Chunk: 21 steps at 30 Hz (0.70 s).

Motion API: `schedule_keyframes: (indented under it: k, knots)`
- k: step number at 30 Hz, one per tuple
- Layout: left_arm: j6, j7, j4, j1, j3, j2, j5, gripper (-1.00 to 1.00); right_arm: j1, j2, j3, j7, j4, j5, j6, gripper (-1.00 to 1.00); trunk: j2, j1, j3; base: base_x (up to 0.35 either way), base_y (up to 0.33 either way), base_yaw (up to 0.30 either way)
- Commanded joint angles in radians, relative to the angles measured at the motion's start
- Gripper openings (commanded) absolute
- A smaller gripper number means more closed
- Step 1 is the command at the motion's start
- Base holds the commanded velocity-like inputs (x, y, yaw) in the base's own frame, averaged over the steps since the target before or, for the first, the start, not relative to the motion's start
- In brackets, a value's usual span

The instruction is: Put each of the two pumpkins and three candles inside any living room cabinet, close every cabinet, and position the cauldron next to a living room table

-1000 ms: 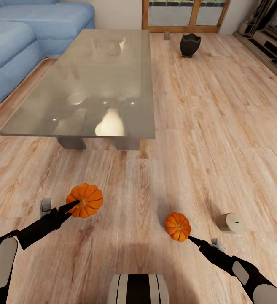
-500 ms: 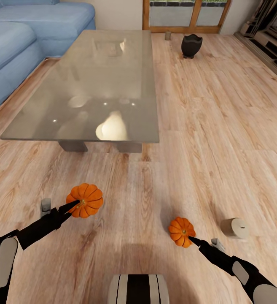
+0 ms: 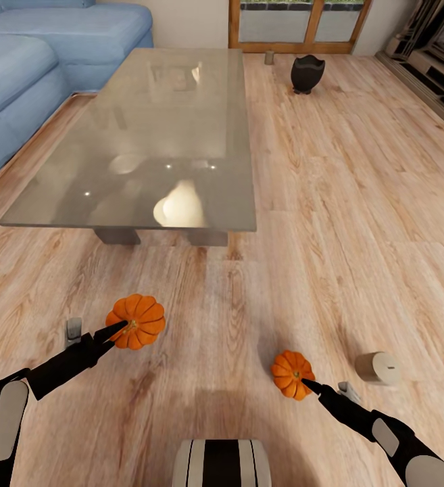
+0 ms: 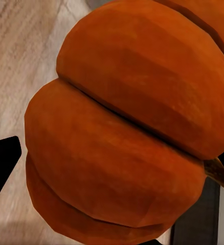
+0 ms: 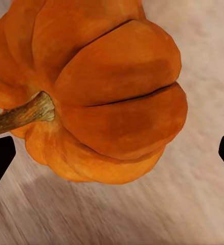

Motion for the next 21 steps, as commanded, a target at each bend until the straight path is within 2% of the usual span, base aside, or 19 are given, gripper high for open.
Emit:
schedule_keyframes:
  k: [1,21]
  knots:
    - [0.004,-0.006,0.000,-0.001,0.001,0.000,-0.002,-1.00,0.000,0.000,-0.003,0.002,0.000,-0.007,0.009,1.00,0.000,0.000,-0.001,0.084,0.010,0.000]
    - [0.004,-0.009,0.000,-0.001,0.001,0.000,-0.001,-1.00,0.000,-0.001,-0.002,0.002,0.000,-0.007,0.009,1.00,0.000,0.000,-0.001,0.025,0.006,0.000]
